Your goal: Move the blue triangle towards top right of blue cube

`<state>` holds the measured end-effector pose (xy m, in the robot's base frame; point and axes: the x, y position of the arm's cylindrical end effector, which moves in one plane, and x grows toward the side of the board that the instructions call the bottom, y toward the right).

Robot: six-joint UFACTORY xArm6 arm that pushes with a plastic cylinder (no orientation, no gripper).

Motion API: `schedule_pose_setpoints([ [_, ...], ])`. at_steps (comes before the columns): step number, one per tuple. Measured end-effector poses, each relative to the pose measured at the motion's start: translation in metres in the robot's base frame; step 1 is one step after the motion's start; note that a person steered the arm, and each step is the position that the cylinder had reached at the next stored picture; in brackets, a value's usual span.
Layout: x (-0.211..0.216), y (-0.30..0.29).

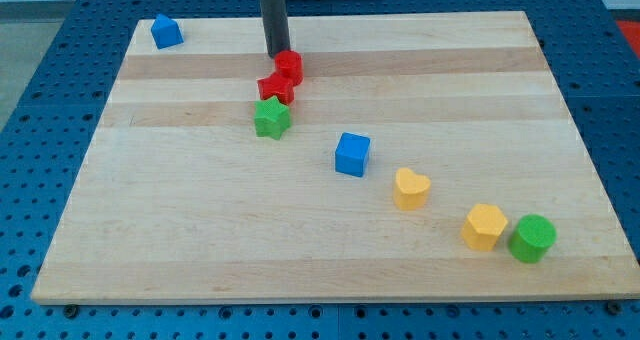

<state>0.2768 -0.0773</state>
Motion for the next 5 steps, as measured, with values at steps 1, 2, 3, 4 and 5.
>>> schedule_pose_setpoints([
  [1,0.013,0.000],
  [2,0.018,0.000],
  [3,0.008,-0.018],
  [4,0.008,-0.075],
  [5,0.009,-0.146],
])
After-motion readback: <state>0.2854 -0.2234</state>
